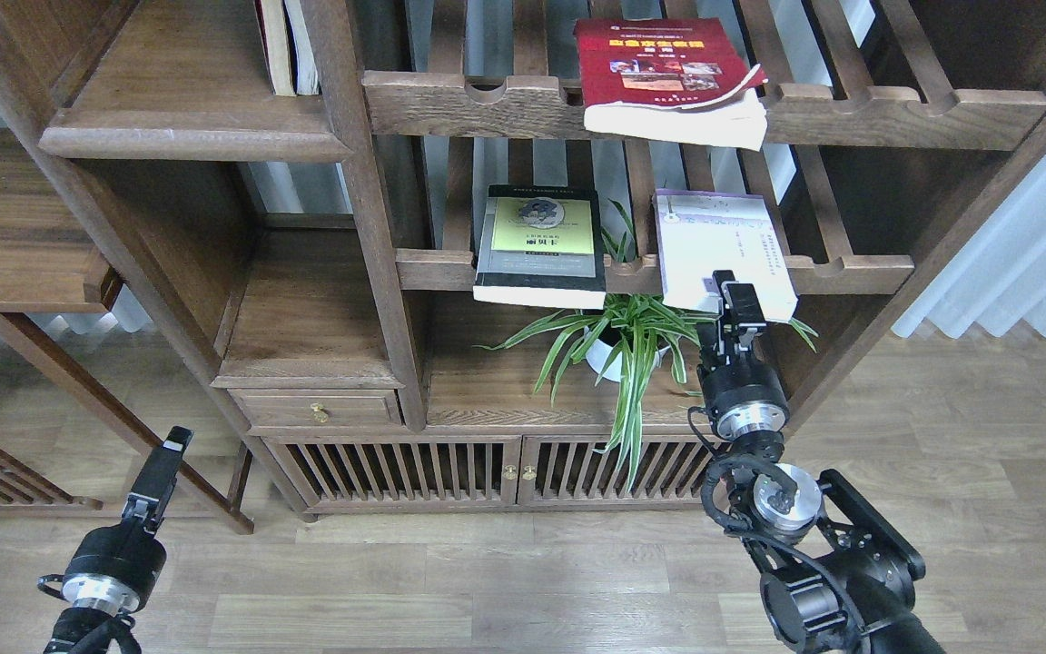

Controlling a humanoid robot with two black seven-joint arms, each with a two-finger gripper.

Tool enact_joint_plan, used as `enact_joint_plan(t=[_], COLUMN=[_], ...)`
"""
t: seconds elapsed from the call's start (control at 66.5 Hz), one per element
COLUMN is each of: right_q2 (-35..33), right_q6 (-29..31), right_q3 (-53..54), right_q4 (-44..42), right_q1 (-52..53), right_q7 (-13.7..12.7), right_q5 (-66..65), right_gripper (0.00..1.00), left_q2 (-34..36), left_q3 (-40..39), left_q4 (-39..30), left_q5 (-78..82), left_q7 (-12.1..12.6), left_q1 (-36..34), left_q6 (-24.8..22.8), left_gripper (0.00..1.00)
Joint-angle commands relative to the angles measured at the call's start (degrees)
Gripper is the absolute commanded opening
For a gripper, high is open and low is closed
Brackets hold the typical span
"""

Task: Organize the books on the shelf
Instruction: 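Grasp the white book with the right gripper and pull it off the shelf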

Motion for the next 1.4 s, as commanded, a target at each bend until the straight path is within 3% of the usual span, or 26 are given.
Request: enact_joint_plan(t=[0.0,0.075,0.09,0.135,0.346,0.526,0.797,1.067,1.188,1.278,1.293,1.383], right_q2=[0.0,0.0,0.0,0.0,0.0,0.0,0.0,0.0,-0.9,-4.1,-5.2,-5.4], right_q6=[-0.1,-0.1,-0.1,0.0,-0.2,1.3,3.6,13.4,16.3,17.5,17.5,17.5], right_q3=[0.0,0.1,0.2,0.2,0.1,0.0,-0.3,-1.2,-2.3,-6.5,-9.0,-10.6], right_q4=[-0.2,-0.2,-0.2,-0.2,-0.2,2.7,19.7,26.6,26.7,26.6,26.1,24.8], right_q1=[0.0,0.0,0.0,0.0,0.4,-0.8,-14.1,-27.3,-32.7,-37.1,-38.7,-39.6], right_q7=[0.0,0.1,0.4,0.6,1.2,0.9,0.6,0.1,-2.4,-6.4,-9.7,-12.7], right_q5=[0.2,0.2,0.2,0.2,0.2,2.1,5.0,5.3,5.3,5.2,4.9,4.1], right_gripper=[0.53,0.38,0.31,0.26,0.16,0.12,0.11,0.05,0.05,0.05,0.05,0.05], left_q2=[0.0,0.0,0.0,0.0,0.0,0.0,0.0,-0.3,-0.3,-0.3,-0.3,-0.3], left_q3=[-0.1,-0.3,-0.3,-0.3,-0.3,-0.3,-0.3,0.5,1.9,5.2,7.8,11.0], left_q4=[0.0,0.0,0.0,0.0,0.0,0.3,1.5,3.7,3.8,3.8,4.2,6.4], left_q5=[0.0,0.0,0.0,0.0,-1.3,-1.6,-2.4,-3.0,-3.0,-3.0,-3.0,-3.2], left_q7=[0.0,0.0,0.0,0.0,0.0,0.0,0.1,0.4,0.9,0.5,0.4,0.4], left_q1=[0.5,0.8,0.9,0.9,1.0,1.6,2.2,2.6,3.6,4.1,4.2,4.3], left_q6=[0.0,0.0,0.0,0.0,0.0,0.0,0.0,0.0,0.0,0.0,0.0,0.0], left_gripper=[1.00,1.00,1.00,1.00,1.00,1.00,1.00,1.00,1.00,1.00,1.00,1.00])
